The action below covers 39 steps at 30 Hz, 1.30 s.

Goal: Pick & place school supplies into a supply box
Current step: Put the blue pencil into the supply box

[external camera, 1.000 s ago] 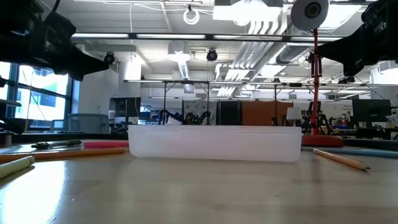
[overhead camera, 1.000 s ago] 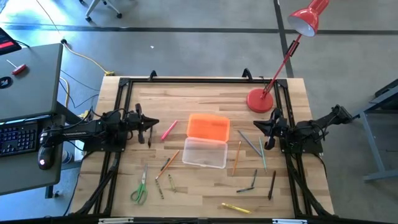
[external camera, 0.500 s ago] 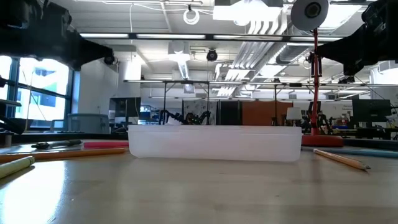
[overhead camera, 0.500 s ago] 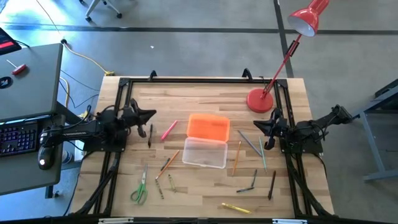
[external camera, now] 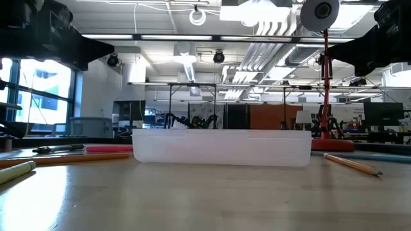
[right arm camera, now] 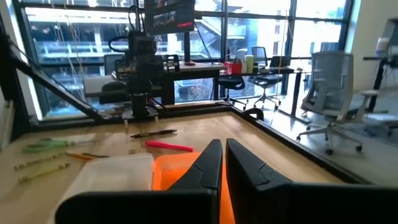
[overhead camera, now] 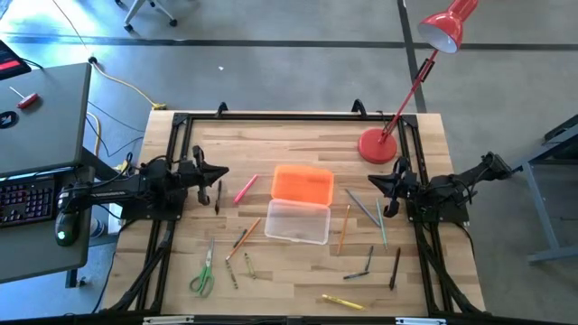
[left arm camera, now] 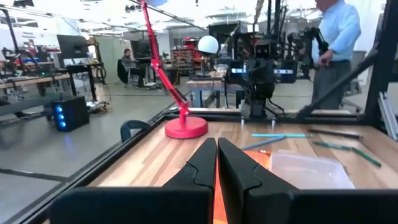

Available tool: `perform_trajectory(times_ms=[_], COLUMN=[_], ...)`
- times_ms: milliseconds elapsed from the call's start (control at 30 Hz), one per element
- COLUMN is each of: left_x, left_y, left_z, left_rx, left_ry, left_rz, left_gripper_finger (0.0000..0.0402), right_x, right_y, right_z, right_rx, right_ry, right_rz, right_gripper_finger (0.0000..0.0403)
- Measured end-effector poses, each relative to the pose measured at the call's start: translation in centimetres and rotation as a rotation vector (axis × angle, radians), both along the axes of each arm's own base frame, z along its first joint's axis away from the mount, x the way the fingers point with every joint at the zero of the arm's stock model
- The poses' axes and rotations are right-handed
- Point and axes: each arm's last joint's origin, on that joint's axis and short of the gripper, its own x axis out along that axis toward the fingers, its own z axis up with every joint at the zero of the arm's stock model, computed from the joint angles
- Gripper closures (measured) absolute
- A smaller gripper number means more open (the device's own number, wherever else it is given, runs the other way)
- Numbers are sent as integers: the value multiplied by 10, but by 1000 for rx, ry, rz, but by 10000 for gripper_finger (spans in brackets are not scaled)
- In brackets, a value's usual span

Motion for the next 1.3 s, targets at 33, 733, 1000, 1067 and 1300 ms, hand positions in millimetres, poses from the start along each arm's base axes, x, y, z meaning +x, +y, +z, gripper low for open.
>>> perform_trajectory(times_ms=[33, 733, 1000, 1067, 1300], left_x=[0, -2, -3, -3, -3], left_y=[0, 6, 7, 7, 7], left_z=[0, -1, 0, -1, -1], left_rx=[-1, -25, -29, -30, -35], left_ry=[5, 8, -1, 0, -2], left_rz=[1, 228, 260, 264, 267], left_gripper_finger=[357, 357, 357, 357, 357], right_x=[0, 10, 25, 28, 40], right_y=[0, 3, 3, 2, 0], right_z=[0, 0, -6, -10, -38], right_rx=[-5, 5, -27, -15, 186], right_ry=[0, 18, 82, 112, 237], right_rz=[8, -85, -170, -186, -186], right_gripper_finger=[402, 400, 353, 334, 281])
